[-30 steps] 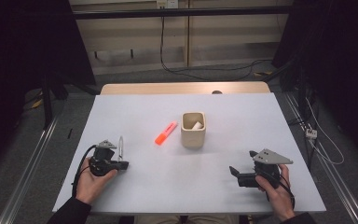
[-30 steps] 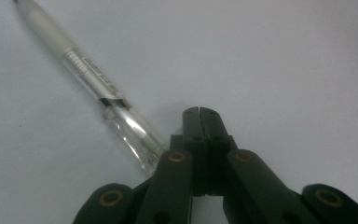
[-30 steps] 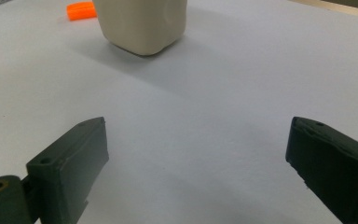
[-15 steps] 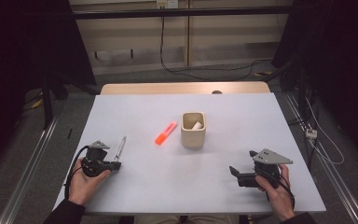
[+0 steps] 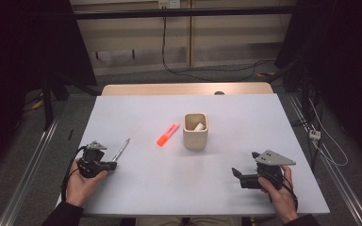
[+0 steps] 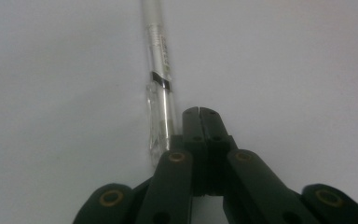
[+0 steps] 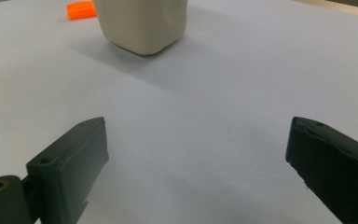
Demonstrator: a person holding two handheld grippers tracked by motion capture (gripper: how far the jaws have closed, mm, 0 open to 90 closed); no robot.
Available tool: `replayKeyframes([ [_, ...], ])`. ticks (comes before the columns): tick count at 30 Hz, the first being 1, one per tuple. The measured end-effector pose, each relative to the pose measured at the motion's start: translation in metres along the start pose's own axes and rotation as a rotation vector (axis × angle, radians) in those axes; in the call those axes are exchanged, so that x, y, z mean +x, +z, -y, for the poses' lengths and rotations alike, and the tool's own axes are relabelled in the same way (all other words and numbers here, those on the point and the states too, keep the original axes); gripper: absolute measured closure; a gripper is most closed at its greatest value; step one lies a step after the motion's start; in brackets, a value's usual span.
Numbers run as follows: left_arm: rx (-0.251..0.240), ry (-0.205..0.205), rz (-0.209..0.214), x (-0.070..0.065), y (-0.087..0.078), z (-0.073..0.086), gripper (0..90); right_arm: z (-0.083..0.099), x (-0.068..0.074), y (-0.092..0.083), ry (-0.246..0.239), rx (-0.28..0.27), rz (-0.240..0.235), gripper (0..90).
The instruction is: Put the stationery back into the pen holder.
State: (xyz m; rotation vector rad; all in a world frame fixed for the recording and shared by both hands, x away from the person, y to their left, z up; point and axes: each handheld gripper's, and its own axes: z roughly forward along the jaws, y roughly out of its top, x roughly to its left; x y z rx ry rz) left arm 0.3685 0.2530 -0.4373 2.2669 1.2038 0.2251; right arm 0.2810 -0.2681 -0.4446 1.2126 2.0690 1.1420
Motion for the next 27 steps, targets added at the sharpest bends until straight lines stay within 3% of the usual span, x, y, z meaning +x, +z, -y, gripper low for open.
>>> replayKeyframes([
  [2,0.000,-0.004,-0.009,0.002,0.000,0.000,90.0,0.000,0.000,0.000,-0.001,0.000,0.000,5.5],
  [3,-0.012,-0.024,-0.007,0.001,0.000,0.001,90.0,0.000,0.000,0.000,-0.001,0.000,0.000,5.5],
  [11,-0.025,-0.023,-0.010,0.005,0.000,0.001,90.0,0.000,0.000,0.000,-0.002,0.000,0.000,5.5],
  [16,-0.051,-0.026,0.021,0.001,-0.004,0.001,88.6,0.000,0.000,0.000,-0.001,0.001,-0.002,5.4],
  [24,-0.136,-0.016,0.040,-0.005,-0.014,-0.005,79.4,0.000,0.000,0.001,-0.003,0.000,-0.004,5.4],
  [27,-0.166,-0.004,0.047,-0.009,-0.014,-0.009,69.6,0.000,0.000,0.001,-0.004,0.000,-0.005,5.4],
])
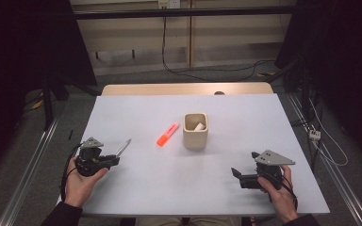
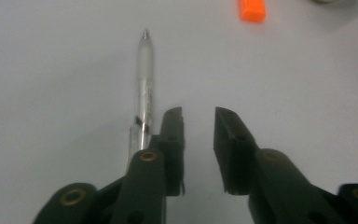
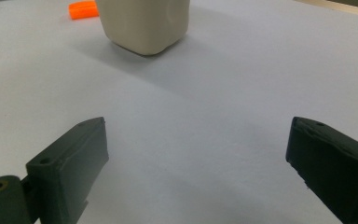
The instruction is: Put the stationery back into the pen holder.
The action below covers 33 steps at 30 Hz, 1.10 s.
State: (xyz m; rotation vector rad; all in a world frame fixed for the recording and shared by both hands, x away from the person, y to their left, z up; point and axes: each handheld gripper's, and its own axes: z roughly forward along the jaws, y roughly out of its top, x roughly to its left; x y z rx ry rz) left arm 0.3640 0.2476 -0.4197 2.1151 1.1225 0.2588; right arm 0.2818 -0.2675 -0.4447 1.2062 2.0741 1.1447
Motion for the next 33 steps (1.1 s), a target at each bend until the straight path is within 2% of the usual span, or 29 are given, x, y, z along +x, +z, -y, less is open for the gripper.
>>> replayKeyframes([
  [3,-0.015,0.025,-0.009,-0.005,0.001,-0.005,60.5,0.000,0.000,0.000,-0.001,0.000,-0.001,5.4],
  [7,-0.036,0.036,-0.021,-0.008,0.003,-0.013,40.7,0.000,0.000,0.000,-0.001,-0.001,-0.003,5.4],
  [10,-0.048,0.047,-0.022,-0.008,0.004,-0.017,36.5,0.000,0.000,0.000,0.000,-0.002,-0.002,5.4],
  [11,-0.053,0.052,-0.037,-0.008,0.004,-0.019,33.7,0.000,0.000,0.000,0.000,-0.002,-0.002,5.4],
  [13,-0.063,0.052,-0.037,-0.006,0.006,-0.022,27.8,0.000,0.000,0.000,0.000,-0.002,-0.003,5.4],
  [17,-0.077,0.086,-0.062,-0.005,0.010,-0.030,16.5,0.000,0.000,0.000,0.000,-0.001,-0.004,5.4],
  [18,-0.073,0.081,-0.062,-0.004,0.012,-0.032,14.2,0.000,0.000,0.000,0.001,0.000,-0.005,5.4],
  [22,-0.053,0.070,-0.062,0.000,0.021,-0.043,8.3,0.000,0.000,0.000,0.001,0.000,-0.003,5.4],
  [24,-0.047,0.059,-0.058,0.000,0.024,-0.048,8.4,0.000,0.000,0.000,0.001,0.000,-0.003,5.3],
  [26,-0.054,0.073,-0.057,0.001,0.027,-0.054,8.2,0.000,0.000,0.000,0.002,0.000,-0.002,5.4],
  [31,-0.058,0.074,-0.068,0.001,0.038,-0.069,8.3,0.000,0.000,0.000,0.000,0.000,-0.004,5.3],
  [33,-0.047,0.085,-0.078,0.003,0.044,-0.072,8.8,0.000,0.000,0.000,0.001,-0.001,-0.002,5.4],
])
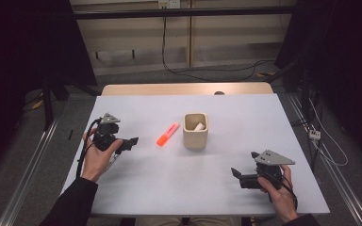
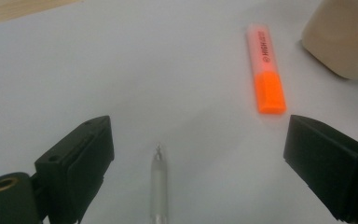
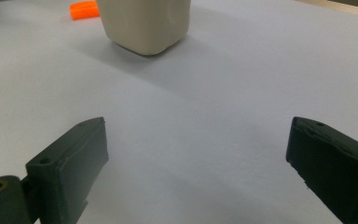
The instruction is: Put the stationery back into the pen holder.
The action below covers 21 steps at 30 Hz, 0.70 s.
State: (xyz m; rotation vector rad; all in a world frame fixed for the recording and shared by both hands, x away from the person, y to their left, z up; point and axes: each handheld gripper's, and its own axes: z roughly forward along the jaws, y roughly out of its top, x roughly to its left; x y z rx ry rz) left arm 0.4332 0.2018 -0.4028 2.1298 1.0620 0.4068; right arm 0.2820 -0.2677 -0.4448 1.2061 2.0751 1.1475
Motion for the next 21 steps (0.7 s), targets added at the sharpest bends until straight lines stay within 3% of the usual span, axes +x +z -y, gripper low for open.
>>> replayKeyframes([
  [4,0.046,-0.038,0.005,0.007,0.012,0.002,13.2,0.000,0.000,0.000,-0.001,0.000,-0.001,5.3],
  [6,0.092,-0.044,-0.033,0.011,0.015,0.004,13.1,0.000,0.000,0.000,-0.001,0.001,0.000,5.3],
  [8,0.119,-0.075,-0.069,0.014,0.016,0.006,12.6,0.000,0.000,0.000,-0.002,0.000,-0.001,5.3],
  [11,0.140,-0.113,-0.024,0.021,0.014,0.009,12.8,0.000,0.000,0.000,-0.003,0.002,-0.003,5.3],
  [21,0.189,-0.088,-0.032,0.020,0.017,0.014,44.7,0.000,0.001,0.000,-0.004,0.002,-0.004,5.3],
])
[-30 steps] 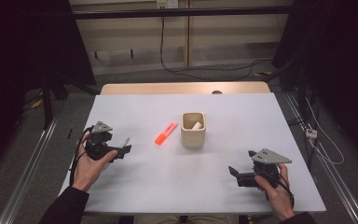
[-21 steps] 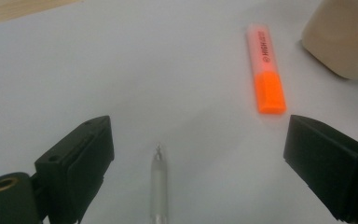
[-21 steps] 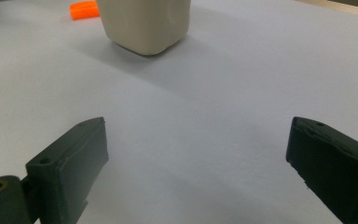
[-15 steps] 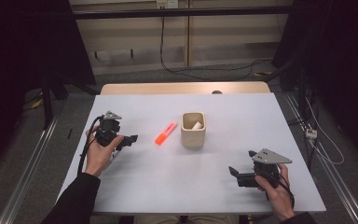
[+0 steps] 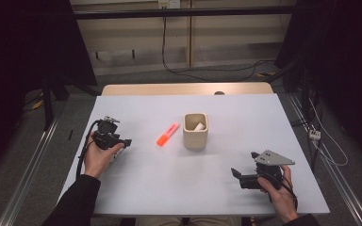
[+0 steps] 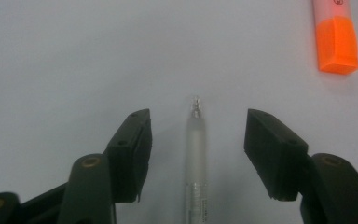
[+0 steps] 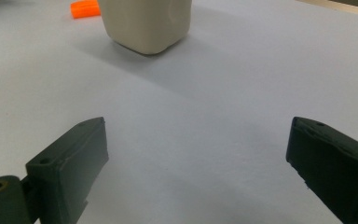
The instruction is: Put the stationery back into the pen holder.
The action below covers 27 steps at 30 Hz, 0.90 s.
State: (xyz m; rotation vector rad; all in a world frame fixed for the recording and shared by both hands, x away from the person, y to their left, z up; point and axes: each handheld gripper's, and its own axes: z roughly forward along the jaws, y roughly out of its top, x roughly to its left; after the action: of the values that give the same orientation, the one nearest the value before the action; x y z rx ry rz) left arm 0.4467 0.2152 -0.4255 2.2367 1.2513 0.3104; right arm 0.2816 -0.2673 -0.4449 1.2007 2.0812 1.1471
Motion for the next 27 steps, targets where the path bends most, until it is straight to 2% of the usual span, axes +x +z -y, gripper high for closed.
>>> replayKeyframes([
  [8,0.068,-0.006,-0.001,0.001,0.005,0.004,60.4,0.000,0.000,0.000,-0.002,0.000,-0.003,5.3],
  [10,0.077,-0.006,-0.024,0.001,0.006,0.004,62.8,0.000,0.000,0.000,-0.003,0.001,-0.003,5.2],
  [13,0.096,-0.005,-0.011,0.001,0.006,0.005,68.3,0.000,0.000,0.000,-0.001,0.002,-0.004,5.2],
  [15,0.110,-0.001,-0.004,0.001,0.008,0.005,69.3,0.000,0.000,0.000,-0.002,0.002,-0.002,5.2],
  [18,0.128,-0.002,-0.017,-0.001,0.008,0.004,70.4,0.000,0.000,0.000,-0.002,0.003,-0.003,5.2],
  [21,0.129,-0.010,-0.021,-0.001,0.009,0.004,72.3,0.000,0.000,0.000,-0.005,0.002,-0.004,5.2],
  [25,0.153,0.012,-0.024,0.000,0.010,0.002,74.5,0.000,0.000,0.000,-0.003,0.003,-0.001,5.2],
  [27,0.163,-0.005,-0.010,0.001,0.011,0.001,76.1,0.000,0.000,0.000,-0.001,0.003,0.000,5.2],
])
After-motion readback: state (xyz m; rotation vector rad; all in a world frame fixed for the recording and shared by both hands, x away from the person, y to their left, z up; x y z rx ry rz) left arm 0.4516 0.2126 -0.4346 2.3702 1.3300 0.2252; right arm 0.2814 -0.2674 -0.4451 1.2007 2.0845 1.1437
